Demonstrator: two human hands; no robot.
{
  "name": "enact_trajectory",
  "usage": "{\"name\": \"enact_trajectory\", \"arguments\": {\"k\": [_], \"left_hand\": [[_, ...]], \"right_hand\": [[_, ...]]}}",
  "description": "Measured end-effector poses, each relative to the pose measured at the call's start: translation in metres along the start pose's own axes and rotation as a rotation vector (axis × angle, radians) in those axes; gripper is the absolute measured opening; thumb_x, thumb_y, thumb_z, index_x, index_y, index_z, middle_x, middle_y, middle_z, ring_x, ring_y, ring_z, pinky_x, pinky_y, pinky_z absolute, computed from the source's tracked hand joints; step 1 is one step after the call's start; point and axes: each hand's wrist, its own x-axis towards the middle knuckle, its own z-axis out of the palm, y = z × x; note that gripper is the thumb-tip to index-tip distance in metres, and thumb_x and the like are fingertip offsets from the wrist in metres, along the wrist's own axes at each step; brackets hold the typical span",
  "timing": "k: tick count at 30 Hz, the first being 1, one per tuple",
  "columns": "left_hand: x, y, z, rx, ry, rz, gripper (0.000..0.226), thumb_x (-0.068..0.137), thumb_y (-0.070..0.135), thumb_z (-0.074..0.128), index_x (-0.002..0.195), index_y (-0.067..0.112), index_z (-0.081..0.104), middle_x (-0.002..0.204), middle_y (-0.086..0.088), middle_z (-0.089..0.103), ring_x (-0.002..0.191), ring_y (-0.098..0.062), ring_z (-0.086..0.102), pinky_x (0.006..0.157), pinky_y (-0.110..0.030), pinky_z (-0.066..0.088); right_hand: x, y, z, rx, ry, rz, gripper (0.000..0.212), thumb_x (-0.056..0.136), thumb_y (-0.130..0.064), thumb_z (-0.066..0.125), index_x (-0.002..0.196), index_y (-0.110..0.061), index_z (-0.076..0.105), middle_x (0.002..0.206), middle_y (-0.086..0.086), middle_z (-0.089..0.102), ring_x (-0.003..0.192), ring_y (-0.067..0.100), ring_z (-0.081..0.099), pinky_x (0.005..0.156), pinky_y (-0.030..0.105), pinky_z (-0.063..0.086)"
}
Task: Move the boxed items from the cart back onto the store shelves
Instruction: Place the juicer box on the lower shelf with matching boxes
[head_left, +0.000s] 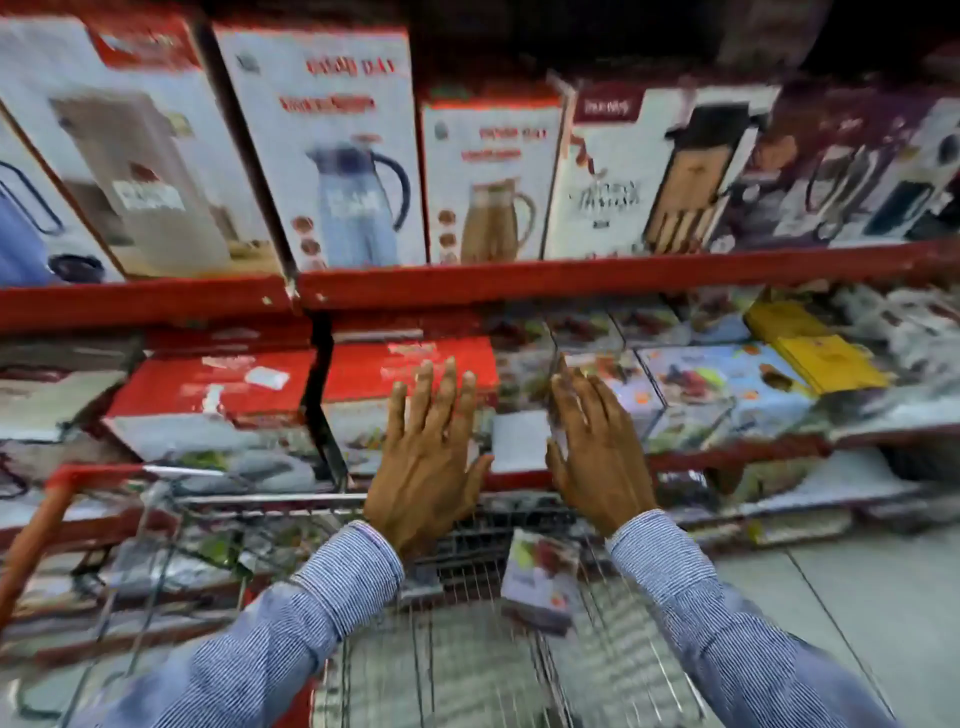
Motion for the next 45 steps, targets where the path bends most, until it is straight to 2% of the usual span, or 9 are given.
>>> {"name": "enact_trajectory", "arguments": {"k": [6, 13, 19, 23, 28, 32, 38, 42, 45], "left_hand": [[-0.053, 0.042, 0.089, -0.264, -0.309, -0.09, 0.076, 0.094, 0.049, 0.042, 0.154, 0.012, 0.013, 0.163, -0.008, 0.017, 0.152, -0.026, 0.014, 0.123, -0.038, 0.006], [-0.074, 0.069, 0.192, -0.608, -0.754, -0.473, 0.068, 0.087, 0.049, 0.055, 0.137, 0.004, 0.045, 0.13, -0.021, 0.06, 0.112, -0.034, 0.06, 0.083, -0.035, 0.05], [-0.066, 0.071, 0.253, -0.786, -0.901, -0.693, 0.058, 0.091, 0.026, 0.063, 0.141, 0.008, 0.043, 0.141, -0.008, 0.052, 0.128, -0.026, 0.051, 0.101, -0.032, 0.042], [-0.089, 0.045, 0.321, -0.877, -0.827, -0.841, 0.068, 0.06, 0.046, 0.068, 0.122, 0.017, 0.064, 0.128, -0.01, 0.066, 0.114, -0.029, 0.063, 0.1, -0.046, 0.05], [-0.083, 0.068, 0.253, -0.893, -0.653, -0.867, 0.028, 0.088, 0.014, 0.06, 0.115, 0.015, 0.069, 0.116, -0.009, 0.072, 0.108, -0.03, 0.066, 0.093, -0.04, 0.053], [-0.086, 0.08, 0.206, -0.85, -0.54, -0.885, 0.026, 0.088, 0.022, 0.063, 0.113, 0.02, 0.07, 0.111, -0.003, 0.074, 0.101, -0.029, 0.069, 0.09, -0.038, 0.054], [-0.08, 0.079, 0.121, -0.815, -0.334, -0.806, 0.029, 0.082, 0.043, 0.064, 0.086, 0.017, 0.076, 0.071, -0.008, 0.077, 0.067, -0.029, 0.073, 0.068, -0.048, 0.06], [-0.06, 0.074, 0.072, -0.765, -0.247, -0.687, 0.023, 0.079, 0.045, 0.066, 0.08, 0.025, 0.077, 0.06, 0.011, 0.074, 0.056, -0.002, 0.069, 0.058, -0.028, 0.057], [-0.039, 0.073, 0.032, -0.694, -0.155, -0.608, 0.012, 0.082, 0.035, 0.071, 0.082, 0.026, 0.079, 0.057, 0.021, 0.07, 0.057, 0.006, 0.066, 0.054, -0.016, 0.048]], "right_hand": [[-0.074, 0.044, 0.069, 0.156, -0.284, 0.236, 0.068, 0.083, -0.028, 0.057, 0.144, -0.006, 0.036, 0.146, 0.02, 0.045, 0.133, 0.038, 0.042, 0.11, 0.043, 0.037], [-0.125, 0.077, 0.16, 0.496, -0.516, 0.56, 0.056, 0.082, -0.033, 0.048, 0.134, -0.012, 0.05, 0.127, 0.016, 0.064, 0.116, 0.035, 0.06, 0.097, 0.036, 0.046], [-0.137, 0.086, 0.214, 0.632, -0.821, 0.774, 0.036, 0.094, -0.027, 0.051, 0.12, -0.004, 0.061, 0.123, 0.021, 0.064, 0.113, 0.035, 0.059, 0.083, 0.03, 0.04], [-0.139, 0.087, 0.229, 0.775, -0.789, 0.873, 0.028, 0.093, -0.02, 0.048, 0.105, -0.002, 0.067, 0.112, 0.024, 0.067, 0.093, 0.025, 0.059, 0.082, 0.032, 0.041], [-0.14, 0.093, 0.219, 0.891, -0.69, 0.921, 0.019, 0.08, -0.027, 0.052, 0.082, -0.025, 0.071, 0.097, 0.015, 0.071, 0.086, 0.032, 0.063, 0.091, 0.05, 0.051], [-0.119, 0.08, 0.164, 0.872, -0.583, 0.818, 0.028, 0.09, -0.028, 0.052, 0.11, -0.023, 0.071, 0.101, -0.001, 0.068, 0.091, 0.021, 0.061, 0.082, 0.03, 0.043], [-0.097, 0.069, 0.083, 0.877, -0.32, 0.656, 0.027, 0.087, -0.034, 0.062, 0.108, -0.02, 0.073, 0.098, -0.003, 0.073, 0.09, 0.011, 0.065, 0.085, 0.027, 0.051], [-0.079, 0.067, 0.042, 0.905, -0.233, 0.601, 0.02, 0.086, -0.032, 0.066, 0.102, -0.024, 0.074, 0.083, -0.014, 0.069, 0.077, -0.01, 0.059, 0.066, 0.006, 0.045], [-0.063, 0.065, 0.015, 0.972, -0.172, 0.571, 0.017, 0.083, -0.029, 0.069, 0.099, -0.025, 0.074, 0.081, -0.015, 0.071, 0.079, -0.002, 0.065, 0.071, 0.018, 0.049]]}}
